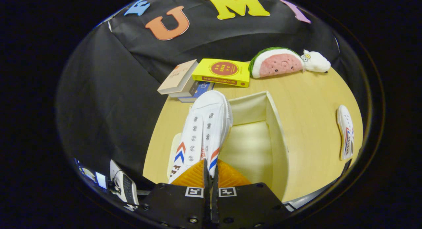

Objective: Open the storage box then place both shoes into the box .Put the left shoe in first, then the right shoe, with the right side of both shoes facing outward in a uniform manner.

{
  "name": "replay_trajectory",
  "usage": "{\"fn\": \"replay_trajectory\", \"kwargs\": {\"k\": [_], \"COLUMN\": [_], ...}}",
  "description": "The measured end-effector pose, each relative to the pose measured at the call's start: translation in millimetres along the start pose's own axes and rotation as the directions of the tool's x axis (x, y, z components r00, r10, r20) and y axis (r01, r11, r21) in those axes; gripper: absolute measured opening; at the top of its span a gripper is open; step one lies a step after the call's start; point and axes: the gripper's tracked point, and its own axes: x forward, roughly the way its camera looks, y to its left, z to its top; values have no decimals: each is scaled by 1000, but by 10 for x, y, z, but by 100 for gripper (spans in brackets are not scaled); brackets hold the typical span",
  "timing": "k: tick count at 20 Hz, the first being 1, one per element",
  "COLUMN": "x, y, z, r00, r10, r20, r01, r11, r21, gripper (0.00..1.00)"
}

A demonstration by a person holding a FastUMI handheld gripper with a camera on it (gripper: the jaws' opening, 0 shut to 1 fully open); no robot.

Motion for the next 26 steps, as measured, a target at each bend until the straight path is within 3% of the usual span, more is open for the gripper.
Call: {"fn": "replay_trajectory", "kwargs": {"k": [9, 12, 13, 16, 20, 26], "x": [205, 262, 286, 316, 72, -594], "y": [38, 59, 55, 14, -51, -504], "z": [-110, -143, -115, -80, 100, 414], "r00": [999, 998, 998, 999, 999, 979], "r10": [-29, -21, -13, 11, 22, -29], "r20": [-42, -55, -54, -50, 23, 200], "r01": [28, 20, 11, -10, -22, 46], "r11": [999, 1000, 1000, 1000, 1000, 995], "r21": [-18, -23, -25, 5, -3, -83], "gripper": [2, 12, 16, 81, 93, 95]}}
